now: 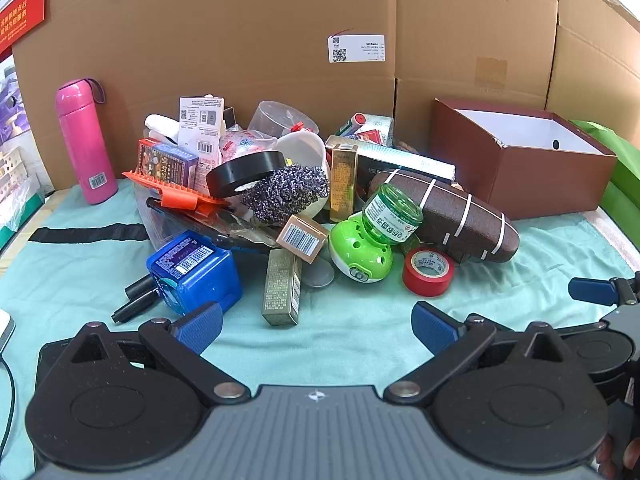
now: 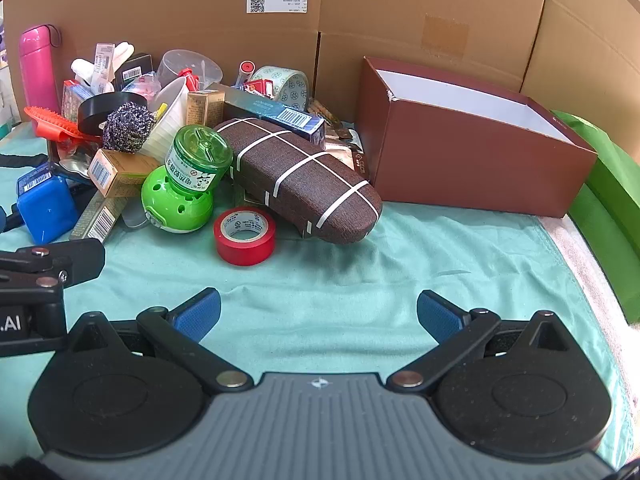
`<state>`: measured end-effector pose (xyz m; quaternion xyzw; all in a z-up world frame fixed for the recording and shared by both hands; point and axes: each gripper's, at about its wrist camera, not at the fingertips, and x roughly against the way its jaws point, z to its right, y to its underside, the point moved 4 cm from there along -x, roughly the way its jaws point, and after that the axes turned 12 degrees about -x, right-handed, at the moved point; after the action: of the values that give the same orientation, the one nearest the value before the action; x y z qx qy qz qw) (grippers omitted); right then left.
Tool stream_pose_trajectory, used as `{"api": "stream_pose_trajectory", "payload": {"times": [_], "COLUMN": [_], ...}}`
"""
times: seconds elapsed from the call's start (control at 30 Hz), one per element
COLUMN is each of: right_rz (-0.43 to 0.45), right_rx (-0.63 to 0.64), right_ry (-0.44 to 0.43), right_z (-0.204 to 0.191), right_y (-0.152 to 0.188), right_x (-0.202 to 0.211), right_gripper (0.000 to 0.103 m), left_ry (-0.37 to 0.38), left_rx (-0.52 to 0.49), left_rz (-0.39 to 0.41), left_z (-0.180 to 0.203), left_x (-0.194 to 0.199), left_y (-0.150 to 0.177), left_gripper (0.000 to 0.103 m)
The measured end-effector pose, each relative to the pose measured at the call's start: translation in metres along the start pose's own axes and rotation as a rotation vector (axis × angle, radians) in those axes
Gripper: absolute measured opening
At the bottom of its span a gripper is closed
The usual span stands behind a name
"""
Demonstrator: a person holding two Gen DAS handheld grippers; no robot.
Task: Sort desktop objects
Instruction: 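Move both tools toward the cluttered pile of objects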
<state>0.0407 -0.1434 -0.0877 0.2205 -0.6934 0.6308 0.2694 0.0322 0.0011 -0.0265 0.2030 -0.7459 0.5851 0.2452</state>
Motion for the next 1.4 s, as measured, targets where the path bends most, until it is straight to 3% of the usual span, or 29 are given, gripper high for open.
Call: {"api": "stream_pose_trajectory", "payload": {"times": [1.4], "right_rz": [-0.034], "right_rx": [0.012], "right_ry": [-0.015], "right_z": [-0.006], "right_y": [0.004], "right_x": [-0.011], "right_gripper": [0.101], "left_ry": [0.000], "left_rx": [-0.007], "left_rz": [-0.040], "left_z": [-0.002], "left_x": [-0.013], "left_y": [0.004], "left_gripper": [0.103]}}
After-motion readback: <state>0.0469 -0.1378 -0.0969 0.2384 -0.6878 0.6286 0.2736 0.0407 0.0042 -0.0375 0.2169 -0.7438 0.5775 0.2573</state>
